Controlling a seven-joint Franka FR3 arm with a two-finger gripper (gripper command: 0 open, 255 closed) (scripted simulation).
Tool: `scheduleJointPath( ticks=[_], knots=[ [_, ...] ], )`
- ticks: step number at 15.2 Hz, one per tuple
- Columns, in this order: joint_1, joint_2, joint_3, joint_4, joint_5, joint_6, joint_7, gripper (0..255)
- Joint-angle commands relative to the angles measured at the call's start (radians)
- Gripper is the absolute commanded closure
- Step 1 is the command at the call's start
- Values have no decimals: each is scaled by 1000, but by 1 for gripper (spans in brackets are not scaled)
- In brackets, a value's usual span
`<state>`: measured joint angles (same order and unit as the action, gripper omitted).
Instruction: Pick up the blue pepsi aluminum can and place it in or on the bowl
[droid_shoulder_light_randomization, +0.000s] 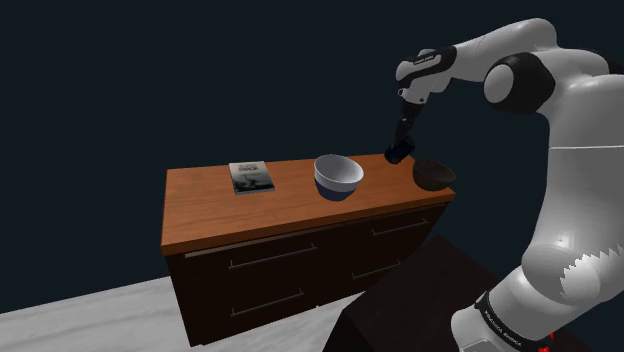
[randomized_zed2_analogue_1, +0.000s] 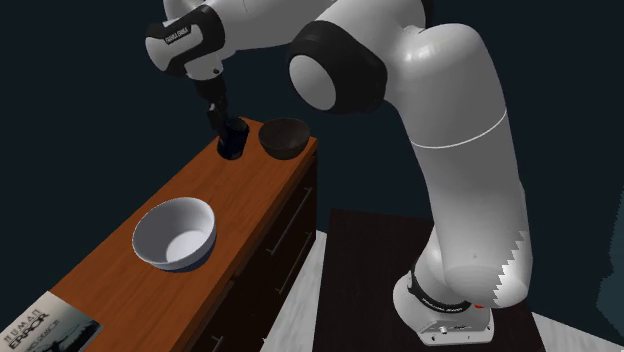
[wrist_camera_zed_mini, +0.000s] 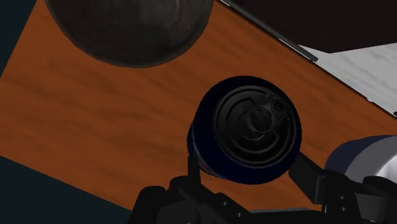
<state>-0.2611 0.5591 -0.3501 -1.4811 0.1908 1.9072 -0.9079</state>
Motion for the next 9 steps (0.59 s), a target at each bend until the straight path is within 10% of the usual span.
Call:
scheduleJointPath(
  ticks=[1, 9],
  knots=[
    [0, -9, -2, 16, -4, -24, 3, 255],
    [-2, -36, -8, 84, -15, -117, 11, 255]
  ],
)
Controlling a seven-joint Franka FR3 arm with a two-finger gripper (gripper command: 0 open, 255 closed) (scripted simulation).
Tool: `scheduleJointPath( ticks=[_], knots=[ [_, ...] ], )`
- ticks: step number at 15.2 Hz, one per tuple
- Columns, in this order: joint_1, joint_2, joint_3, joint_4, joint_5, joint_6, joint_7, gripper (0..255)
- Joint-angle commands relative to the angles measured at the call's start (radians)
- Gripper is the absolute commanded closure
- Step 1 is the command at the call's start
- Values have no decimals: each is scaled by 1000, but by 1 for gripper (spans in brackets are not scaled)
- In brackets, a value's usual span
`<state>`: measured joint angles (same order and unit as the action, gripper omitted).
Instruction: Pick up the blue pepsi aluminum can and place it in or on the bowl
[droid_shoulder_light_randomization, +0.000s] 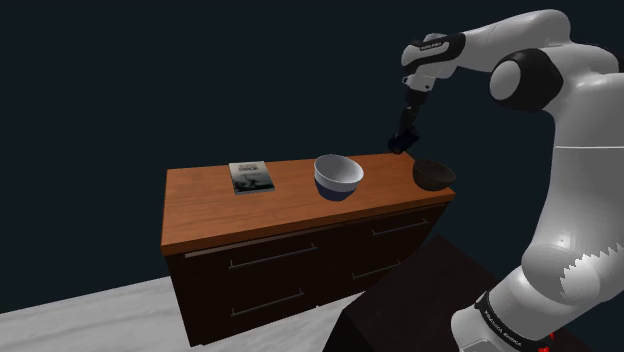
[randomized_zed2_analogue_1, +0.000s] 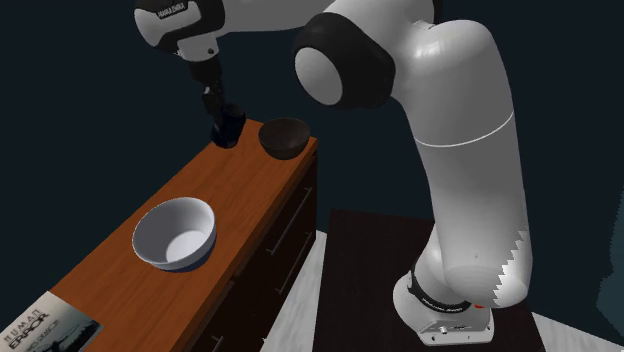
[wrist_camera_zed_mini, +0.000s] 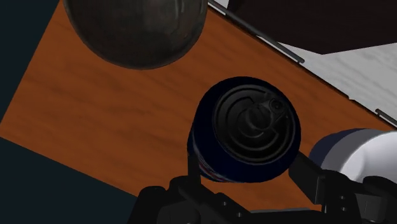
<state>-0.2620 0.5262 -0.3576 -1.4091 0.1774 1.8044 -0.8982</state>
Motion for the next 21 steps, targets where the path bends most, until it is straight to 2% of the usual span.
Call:
scheduleJointPath(
  ticks=[1, 3, 5, 11, 16, 21],
  knots=[
    [-1, -5, -1, 22, -2, -26, 2, 255],
    [-2, -8, -2, 34, -4, -41, 3, 255],
    [-26, -28, -14, 15, -8, -42, -34, 255],
    [-104, -64, -51, -7, -17, -59, -147, 255],
    [-182, -67, -81, 18, -16, -89, -249, 255],
    [-178, -60, -78, -39, -12, -25, -252, 255]
  ],
)
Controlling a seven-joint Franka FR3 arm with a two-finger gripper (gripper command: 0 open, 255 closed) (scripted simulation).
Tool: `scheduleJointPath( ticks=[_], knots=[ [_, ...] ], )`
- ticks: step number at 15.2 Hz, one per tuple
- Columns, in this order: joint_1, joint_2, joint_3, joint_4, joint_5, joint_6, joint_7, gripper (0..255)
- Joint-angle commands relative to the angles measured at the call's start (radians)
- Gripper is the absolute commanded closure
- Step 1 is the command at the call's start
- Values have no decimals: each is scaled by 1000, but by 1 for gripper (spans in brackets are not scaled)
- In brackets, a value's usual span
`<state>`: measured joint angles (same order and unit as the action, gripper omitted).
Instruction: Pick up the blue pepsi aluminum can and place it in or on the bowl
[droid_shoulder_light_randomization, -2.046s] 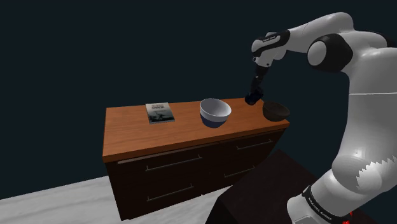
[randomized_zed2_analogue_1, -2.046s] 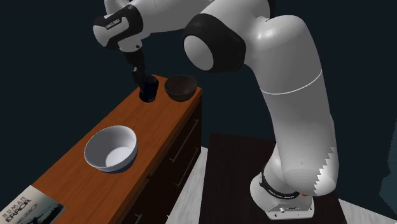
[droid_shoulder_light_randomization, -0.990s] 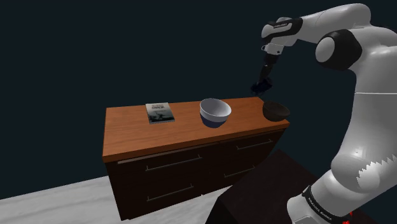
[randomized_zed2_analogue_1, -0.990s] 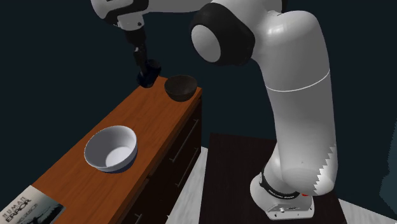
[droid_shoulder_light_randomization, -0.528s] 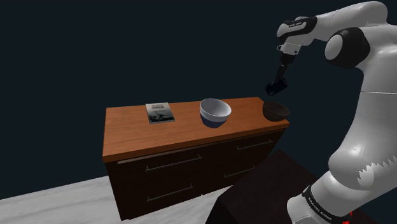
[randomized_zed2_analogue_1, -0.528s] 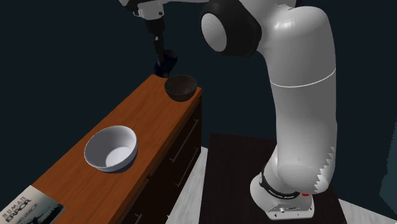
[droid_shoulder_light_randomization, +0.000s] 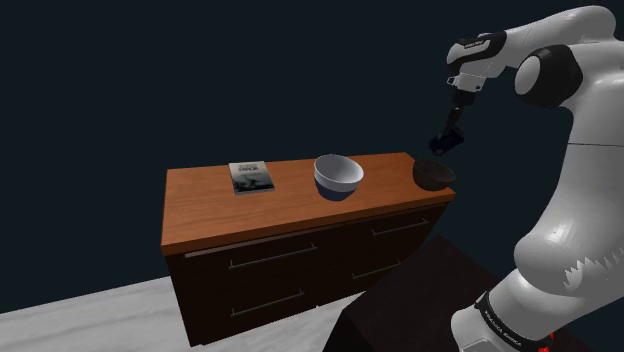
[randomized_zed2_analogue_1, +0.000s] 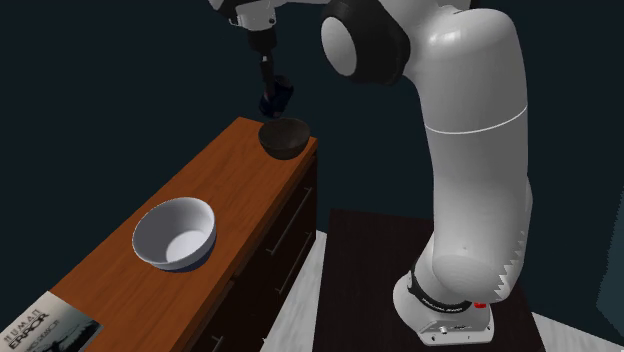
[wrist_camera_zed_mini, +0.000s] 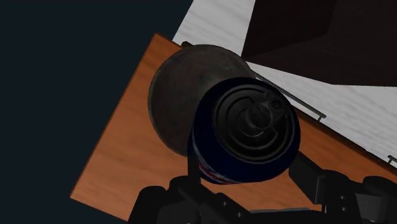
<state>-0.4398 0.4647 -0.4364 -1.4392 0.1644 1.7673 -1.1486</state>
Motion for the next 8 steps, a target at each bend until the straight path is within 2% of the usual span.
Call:
scheduleJointPath(
  ticks=[1, 8],
  knots=[
    [0, 4, 1, -19, 2, 24, -2, 255],
    [2, 26, 7, -83, 13, 107, -9, 255]
  ],
)
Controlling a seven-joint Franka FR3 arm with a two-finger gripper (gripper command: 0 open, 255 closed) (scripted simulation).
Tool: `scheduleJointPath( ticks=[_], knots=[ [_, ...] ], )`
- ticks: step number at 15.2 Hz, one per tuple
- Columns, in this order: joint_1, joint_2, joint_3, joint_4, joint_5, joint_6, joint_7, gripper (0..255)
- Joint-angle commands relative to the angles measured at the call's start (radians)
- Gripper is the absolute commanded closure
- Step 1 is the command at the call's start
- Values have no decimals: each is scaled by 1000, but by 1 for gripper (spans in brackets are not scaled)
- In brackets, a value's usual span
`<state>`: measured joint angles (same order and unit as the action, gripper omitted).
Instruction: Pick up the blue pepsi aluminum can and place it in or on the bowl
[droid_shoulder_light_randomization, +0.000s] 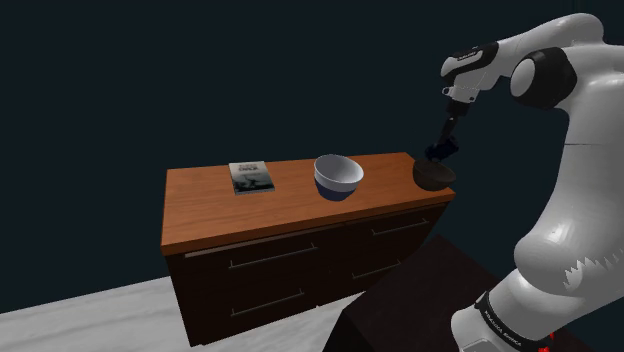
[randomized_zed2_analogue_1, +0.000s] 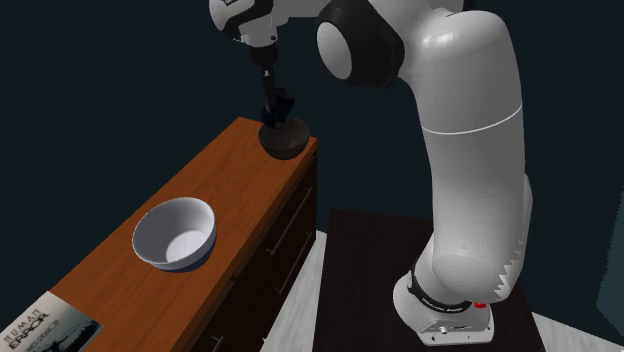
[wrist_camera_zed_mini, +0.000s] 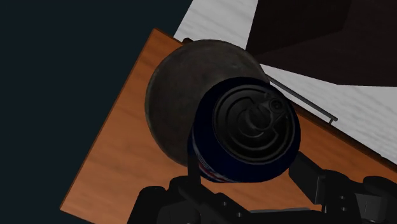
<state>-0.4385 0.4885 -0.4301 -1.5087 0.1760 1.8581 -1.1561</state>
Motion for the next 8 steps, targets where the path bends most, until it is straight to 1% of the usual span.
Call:
scheduleJointPath(
  ticks=[1, 7, 8],
  knots=[
    [1, 6, 2, -21, 3, 28, -2, 255],
    [-1, 33, 9, -61, 16, 93, -9, 255],
    [-1, 33, 9, -62, 16, 93, -9, 255]
  ],
)
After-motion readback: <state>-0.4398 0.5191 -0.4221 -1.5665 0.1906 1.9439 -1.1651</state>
